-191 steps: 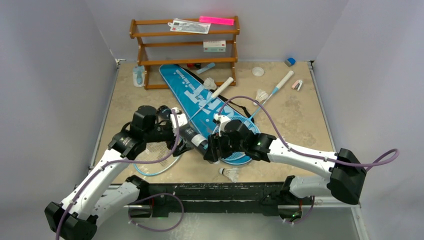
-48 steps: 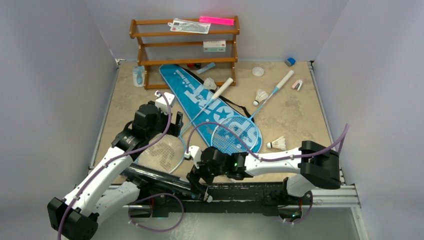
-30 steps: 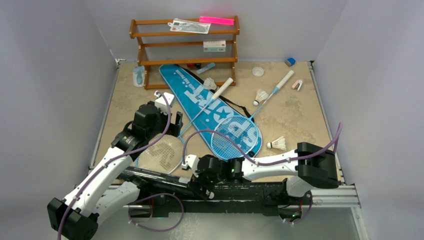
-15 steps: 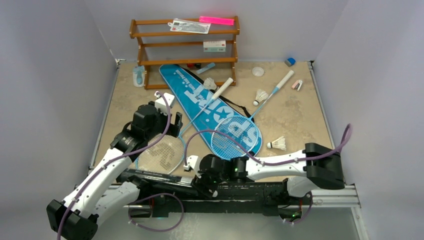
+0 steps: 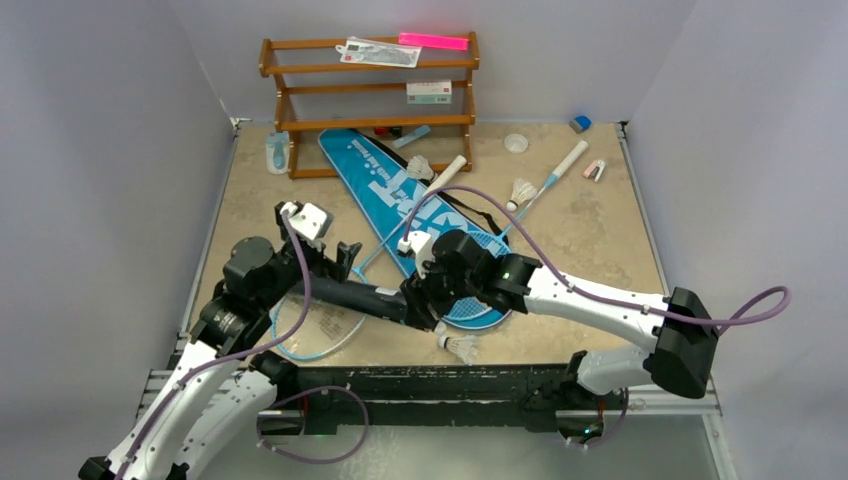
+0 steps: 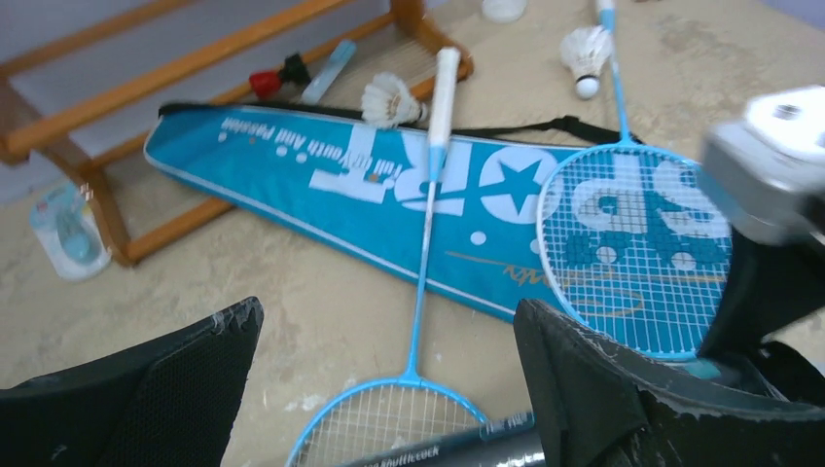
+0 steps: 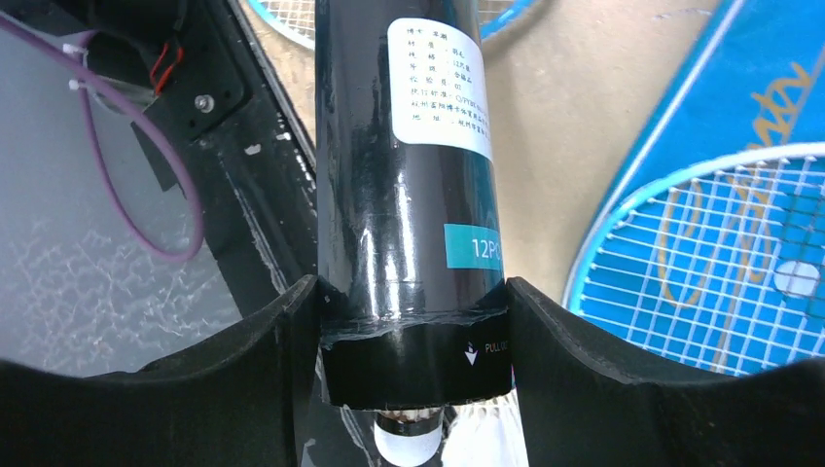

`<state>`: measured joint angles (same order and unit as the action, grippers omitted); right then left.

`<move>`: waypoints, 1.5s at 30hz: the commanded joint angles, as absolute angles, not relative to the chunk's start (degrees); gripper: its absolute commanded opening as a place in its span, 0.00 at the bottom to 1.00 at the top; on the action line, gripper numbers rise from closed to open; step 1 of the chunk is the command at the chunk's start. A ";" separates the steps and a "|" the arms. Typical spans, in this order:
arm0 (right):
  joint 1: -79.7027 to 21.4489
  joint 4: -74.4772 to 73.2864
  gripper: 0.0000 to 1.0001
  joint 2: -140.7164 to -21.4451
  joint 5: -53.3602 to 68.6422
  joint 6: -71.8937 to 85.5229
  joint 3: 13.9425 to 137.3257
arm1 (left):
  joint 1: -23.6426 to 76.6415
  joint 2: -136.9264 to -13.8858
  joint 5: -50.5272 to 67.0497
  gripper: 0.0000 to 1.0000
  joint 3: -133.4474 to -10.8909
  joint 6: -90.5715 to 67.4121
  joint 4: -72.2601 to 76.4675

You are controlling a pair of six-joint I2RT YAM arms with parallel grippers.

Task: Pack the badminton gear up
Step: Pick up the shuttle tube at the center of the board.

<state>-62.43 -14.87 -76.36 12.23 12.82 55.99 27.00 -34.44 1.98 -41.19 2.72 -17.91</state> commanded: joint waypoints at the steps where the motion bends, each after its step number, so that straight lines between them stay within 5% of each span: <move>1: -59.56 -17.87 0.46 -75.27 19.61 12.59 60.40 | 26.72 -33.13 13.30 1.00 -40.64 9.16 -13.52; 6: -56.01 -18.28 0.45 -75.64 23.33 12.99 61.53 | 26.72 -34.31 35.25 1.00 -39.56 15.82 -12.87; 11: -53.58 -19.25 0.45 -76.07 28.28 14.15 62.80 | 26.78 -40.66 50.18 1.00 -43.59 42.59 -30.54; 45: -53.06 -21.20 0.45 -76.07 24.45 12.04 66.82 | 26.89 -58.46 49.18 0.98 -43.41 38.77 -37.77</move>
<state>-53.19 -22.52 -76.60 24.75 12.75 63.35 27.00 -57.45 46.92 -43.83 39.55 -38.81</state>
